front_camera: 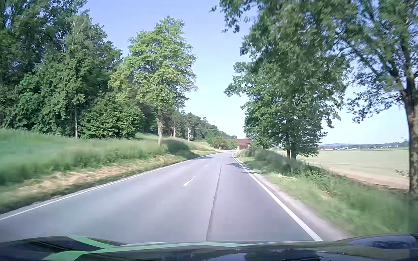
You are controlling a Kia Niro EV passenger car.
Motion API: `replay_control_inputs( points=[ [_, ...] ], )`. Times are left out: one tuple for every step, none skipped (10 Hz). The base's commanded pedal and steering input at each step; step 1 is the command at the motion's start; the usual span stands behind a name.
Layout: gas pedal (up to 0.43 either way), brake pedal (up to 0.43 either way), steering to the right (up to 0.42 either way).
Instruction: Follow the waypoints while adhering to traffic rules and regulations
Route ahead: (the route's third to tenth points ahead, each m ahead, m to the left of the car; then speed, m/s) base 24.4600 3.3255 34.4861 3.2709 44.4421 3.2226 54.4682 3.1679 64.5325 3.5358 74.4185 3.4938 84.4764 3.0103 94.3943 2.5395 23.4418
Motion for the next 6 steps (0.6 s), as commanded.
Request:
replay_control_inputs(
  points=[
    [0.118,0.000,-0.001],
    [0.138,0.000,0.000],
    [0.150,0.000,-0.002],
    [0.157,0.000,-0.004],
    [0.177,0.000,-0.004],
    [0.177,0.000,-0.004]
  ],
)
